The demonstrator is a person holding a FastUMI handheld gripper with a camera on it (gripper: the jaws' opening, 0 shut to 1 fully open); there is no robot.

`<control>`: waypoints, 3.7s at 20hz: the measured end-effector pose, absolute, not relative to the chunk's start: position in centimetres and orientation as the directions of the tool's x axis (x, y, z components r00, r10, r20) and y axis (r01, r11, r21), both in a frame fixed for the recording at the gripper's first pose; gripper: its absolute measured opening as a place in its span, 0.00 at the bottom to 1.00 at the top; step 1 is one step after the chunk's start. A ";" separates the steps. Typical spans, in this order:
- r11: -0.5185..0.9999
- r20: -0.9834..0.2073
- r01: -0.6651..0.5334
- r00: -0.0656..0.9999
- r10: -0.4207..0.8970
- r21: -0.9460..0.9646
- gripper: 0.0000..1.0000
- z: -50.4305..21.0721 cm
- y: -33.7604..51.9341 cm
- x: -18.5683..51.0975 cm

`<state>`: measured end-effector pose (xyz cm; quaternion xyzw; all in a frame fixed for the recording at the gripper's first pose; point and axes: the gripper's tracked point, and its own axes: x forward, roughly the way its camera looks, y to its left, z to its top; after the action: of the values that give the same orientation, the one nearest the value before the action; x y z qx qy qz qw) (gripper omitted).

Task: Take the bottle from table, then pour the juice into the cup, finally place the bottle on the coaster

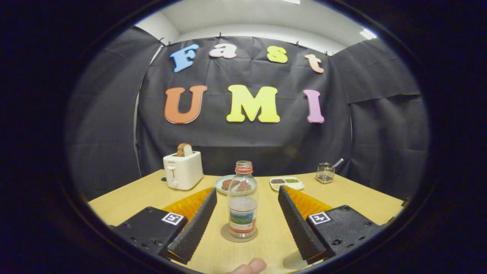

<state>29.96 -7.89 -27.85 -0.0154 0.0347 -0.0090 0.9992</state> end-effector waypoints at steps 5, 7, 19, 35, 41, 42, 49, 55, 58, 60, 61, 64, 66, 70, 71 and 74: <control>1.000 -0.062 -0.002 0.998 0.001 -0.015 1.00 -26.4 -8.4 25.9; 1.000 -0.086 -0.018 0.996 0.017 -0.009 1.00 -26.0 -8.5 24.5; 0.997 -0.068 0.006 0.998 -0.001 0.077 1.00 -16.2 -12.3 16.1; 1.000 -0.025 0.004 1.000 -0.005 -0.020 1.00 -5.8 -10.2 8.7; 1.000 -0.036 0.000 0.999 -0.001 -0.031 1.00 -6.6 -9.6 8.0; 0.999 -0.038 -0.003 0.999 0.001 -0.033 1.00 -6.8 -9.6 8.0; 0.999 -0.034 -0.012 0.999 0.011 -0.030 1.00 -7.5 -9.3 7.9; 0.999 -0.020 -0.024 1.000 0.023 -0.026 1.00 -7.9 -8.9 7.7; 0.999 -0.026 -0.030 0.999 0.029 -0.026 1.00 -8.3 -8.3 7.5; 0.999 -0.023 -0.038 0.999 0.038 -0.022 1.00 -8.3 -7.8 7.4; 0.999 -0.020 -0.040 0.999 0.039 -0.025 1.00 -8.3 -7.6 7.3; 0.998 -0.023 -0.037 0.999 0.036 -0.041 1.00 -8.6 -7.5 7.4; 0.998 -0.029 -0.038 0.999 0.037 -0.045 1.00 -9.1 -7.4 7.5; 0.999 -0.031 -0.042 0.999 0.041 -0.026 1.00 -9.6 -7.4 7.5; 0.999 -0.032 -0.042 0.999 0.041 -0.027 1.00 -9.5 -7.4 7.6; 0.999 -0.030 -0.046 0.998 0.046 -0.023 1.00 -10.0 -7.3 7.6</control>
<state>7.59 -7.30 -10.02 -0.0119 0.0149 0.0230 0.9996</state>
